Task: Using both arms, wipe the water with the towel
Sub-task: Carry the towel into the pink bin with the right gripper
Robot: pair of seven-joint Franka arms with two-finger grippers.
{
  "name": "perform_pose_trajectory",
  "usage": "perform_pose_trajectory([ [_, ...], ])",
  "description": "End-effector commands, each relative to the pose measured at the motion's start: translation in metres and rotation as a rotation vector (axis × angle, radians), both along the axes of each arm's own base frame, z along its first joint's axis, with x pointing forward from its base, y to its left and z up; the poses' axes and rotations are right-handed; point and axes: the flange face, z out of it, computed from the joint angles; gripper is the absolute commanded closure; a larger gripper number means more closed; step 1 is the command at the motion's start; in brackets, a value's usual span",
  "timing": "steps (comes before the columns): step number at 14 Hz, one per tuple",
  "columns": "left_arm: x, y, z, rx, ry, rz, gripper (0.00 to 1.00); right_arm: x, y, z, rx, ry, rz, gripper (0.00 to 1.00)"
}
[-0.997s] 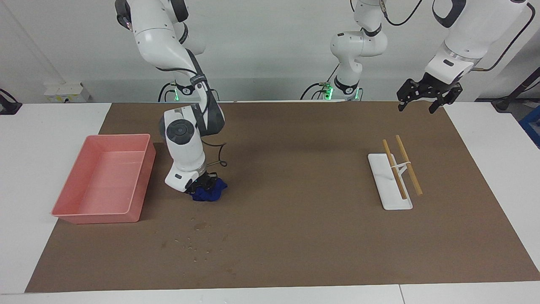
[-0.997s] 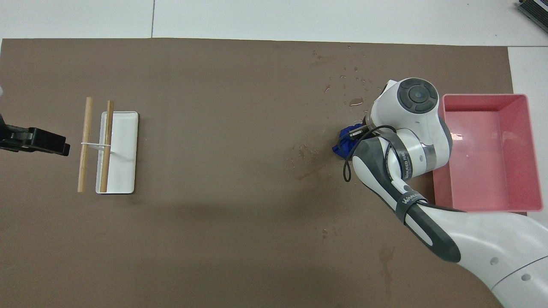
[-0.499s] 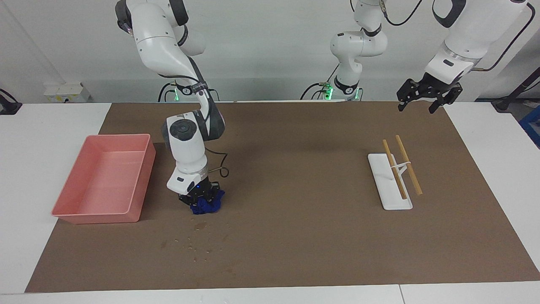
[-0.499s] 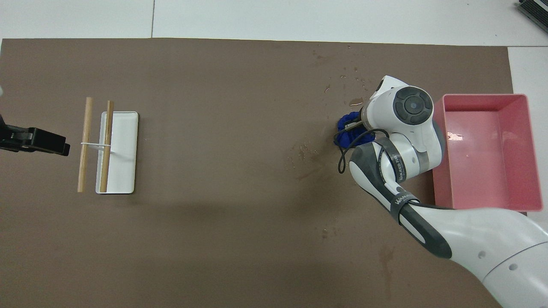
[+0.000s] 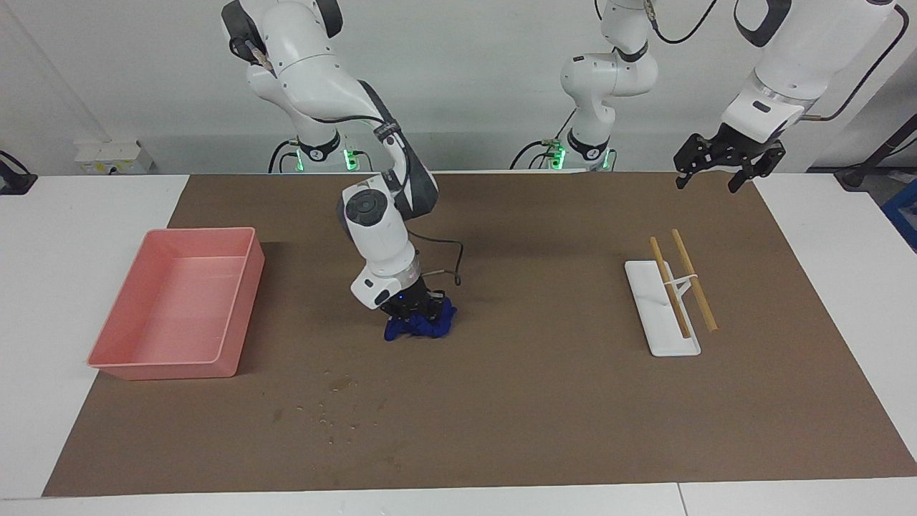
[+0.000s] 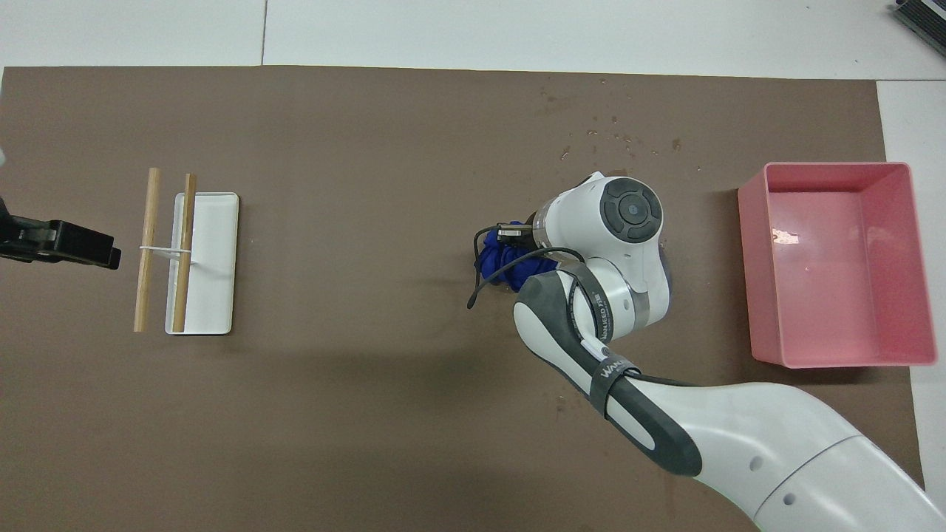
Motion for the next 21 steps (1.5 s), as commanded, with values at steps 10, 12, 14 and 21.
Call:
perform_pose_trajectory([
  [10, -0.008, 0.001, 0.002, 0.013, 0.005, 0.011, 0.00, -0.003, -0.080, 0.048, -0.147, 0.152, 0.151, 1.00],
  [12, -0.008, 0.001, 0.002, 0.013, 0.005, 0.011, 0.00, -0.011, -0.122, 0.098, -0.173, 0.180, 0.214, 1.00],
  [14, -0.008, 0.001, 0.002, 0.013, 0.005, 0.011, 0.00, -0.016, -0.182, 0.137, -0.184, 0.190, 0.269, 1.00],
  [21, -0.008, 0.001, 0.002, 0.013, 0.005, 0.011, 0.00, -0.029, -0.362, 0.210, -0.354, 0.100, 0.517, 1.00],
])
